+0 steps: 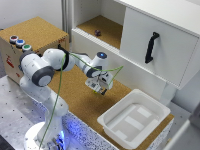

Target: Take off the pink block

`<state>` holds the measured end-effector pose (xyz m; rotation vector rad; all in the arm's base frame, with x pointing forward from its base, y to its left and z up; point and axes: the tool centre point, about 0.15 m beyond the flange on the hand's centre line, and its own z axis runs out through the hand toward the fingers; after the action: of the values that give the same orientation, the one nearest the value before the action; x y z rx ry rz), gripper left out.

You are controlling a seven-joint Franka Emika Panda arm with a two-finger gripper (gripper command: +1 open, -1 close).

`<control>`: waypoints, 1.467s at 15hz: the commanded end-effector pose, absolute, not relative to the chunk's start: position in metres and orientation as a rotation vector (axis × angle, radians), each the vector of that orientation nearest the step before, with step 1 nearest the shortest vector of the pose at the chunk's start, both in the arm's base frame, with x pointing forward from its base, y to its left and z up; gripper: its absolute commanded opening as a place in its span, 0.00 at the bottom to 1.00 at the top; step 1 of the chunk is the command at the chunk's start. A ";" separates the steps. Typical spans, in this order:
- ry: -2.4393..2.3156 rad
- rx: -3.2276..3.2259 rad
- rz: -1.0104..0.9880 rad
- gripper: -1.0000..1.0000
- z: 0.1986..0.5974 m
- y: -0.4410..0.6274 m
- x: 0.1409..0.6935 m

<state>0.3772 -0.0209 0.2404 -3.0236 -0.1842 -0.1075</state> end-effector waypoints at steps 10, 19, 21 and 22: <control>-0.231 -2.974 -0.011 1.00 0.272 0.037 0.318; -0.219 -2.992 -0.022 1.00 0.275 0.032 0.319; -0.219 -2.992 -0.022 1.00 0.275 0.032 0.319; -0.219 -2.992 -0.022 1.00 0.275 0.032 0.319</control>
<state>0.3292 0.0344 0.2744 -2.9584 -0.2378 0.0220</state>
